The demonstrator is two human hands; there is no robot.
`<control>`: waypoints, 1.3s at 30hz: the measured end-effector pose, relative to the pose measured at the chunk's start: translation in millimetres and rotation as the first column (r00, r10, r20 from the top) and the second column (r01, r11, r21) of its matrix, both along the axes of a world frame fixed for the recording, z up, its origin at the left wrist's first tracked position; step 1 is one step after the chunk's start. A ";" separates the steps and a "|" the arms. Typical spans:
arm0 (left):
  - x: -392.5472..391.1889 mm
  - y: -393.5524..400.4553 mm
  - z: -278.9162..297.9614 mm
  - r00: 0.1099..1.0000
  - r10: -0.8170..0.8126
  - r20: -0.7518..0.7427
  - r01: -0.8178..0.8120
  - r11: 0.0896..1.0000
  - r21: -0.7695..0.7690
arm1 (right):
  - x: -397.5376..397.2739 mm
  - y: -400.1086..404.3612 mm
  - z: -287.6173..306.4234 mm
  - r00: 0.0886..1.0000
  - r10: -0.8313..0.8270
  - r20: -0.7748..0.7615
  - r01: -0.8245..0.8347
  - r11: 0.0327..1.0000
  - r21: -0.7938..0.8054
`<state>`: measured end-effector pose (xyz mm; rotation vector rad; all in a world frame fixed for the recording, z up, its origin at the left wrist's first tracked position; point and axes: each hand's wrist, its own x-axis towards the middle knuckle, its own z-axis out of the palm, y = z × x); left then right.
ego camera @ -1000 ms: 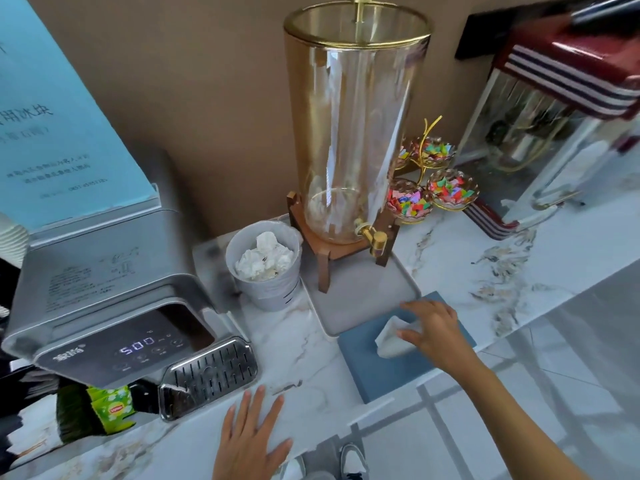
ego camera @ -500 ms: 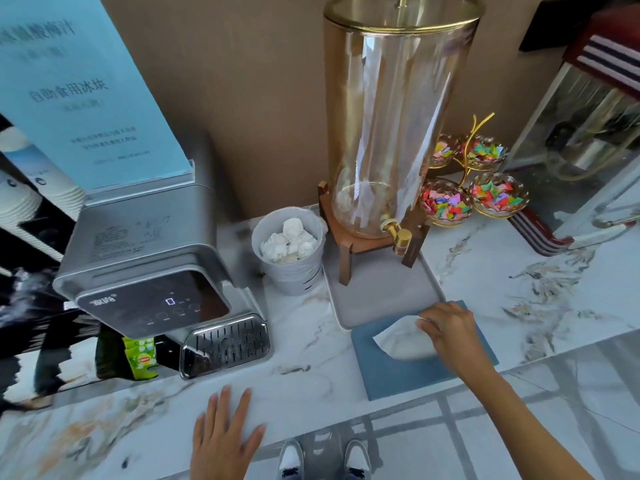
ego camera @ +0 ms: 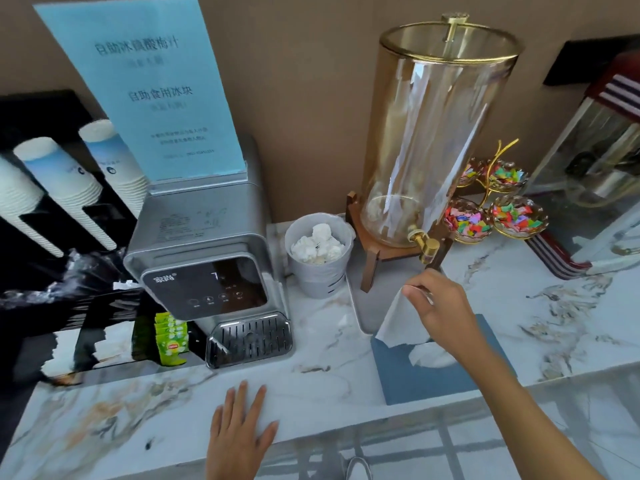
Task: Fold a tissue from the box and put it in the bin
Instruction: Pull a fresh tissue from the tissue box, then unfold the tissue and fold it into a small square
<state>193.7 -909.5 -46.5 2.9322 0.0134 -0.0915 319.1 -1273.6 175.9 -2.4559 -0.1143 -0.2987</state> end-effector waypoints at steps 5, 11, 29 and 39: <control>-2.9 11.8 0.8 0.999 0.003 -0.047 -0.007 0.997 -0.081 | -1.2 40.6 25.2 0.996 0.083 0.038 -0.085 0.995 0.046; -12.3 28.2 -4.0 0.997 0.054 -0.057 -0.058 0.997 -0.058 | 4.9 87.3 28.2 0.968 0.241 0.070 -0.248 0.963 0.111; -17.5 42.0 -11.7 0.997 0.007 -0.075 -0.006 1.000 0.019 | -0.8 168.6 30.9 0.922 0.385 0.040 -0.387 0.913 0.127; 31.8 19.2 86.8 0.982 0.093 0.162 -0.030 0.935 -0.354 | -0.9 171.0 30.9 0.916 0.398 0.042 -0.400 0.909 0.120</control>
